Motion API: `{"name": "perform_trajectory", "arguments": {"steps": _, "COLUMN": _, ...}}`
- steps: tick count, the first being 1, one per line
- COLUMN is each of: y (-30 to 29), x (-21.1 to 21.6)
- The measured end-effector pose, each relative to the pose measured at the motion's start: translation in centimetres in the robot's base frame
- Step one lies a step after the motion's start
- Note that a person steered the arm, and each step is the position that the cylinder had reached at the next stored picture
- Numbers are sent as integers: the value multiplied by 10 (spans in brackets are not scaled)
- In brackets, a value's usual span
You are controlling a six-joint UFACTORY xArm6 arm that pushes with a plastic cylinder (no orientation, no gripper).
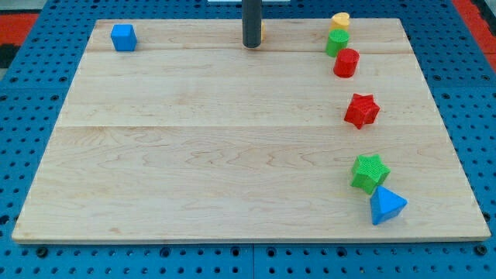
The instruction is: Move your arm towards the left of red star
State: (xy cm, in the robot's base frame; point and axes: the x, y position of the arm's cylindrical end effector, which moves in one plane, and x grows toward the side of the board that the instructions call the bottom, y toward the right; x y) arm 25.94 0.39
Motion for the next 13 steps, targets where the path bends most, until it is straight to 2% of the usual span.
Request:
{"name": "perform_trajectory", "arguments": {"steps": 1, "y": 0, "x": 25}}
{"name": "perform_trajectory", "arguments": {"steps": 3, "y": -3, "x": 26}}
{"name": "perform_trajectory", "arguments": {"steps": 5, "y": -3, "x": 65}}
{"name": "perform_trajectory", "arguments": {"steps": 7, "y": 6, "x": 75}}
{"name": "perform_trajectory", "arguments": {"steps": 9, "y": 37, "x": 60}}
{"name": "perform_trajectory", "arguments": {"steps": 12, "y": 96, "x": -24}}
{"name": "perform_trajectory", "arguments": {"steps": 13, "y": 98, "x": -50}}
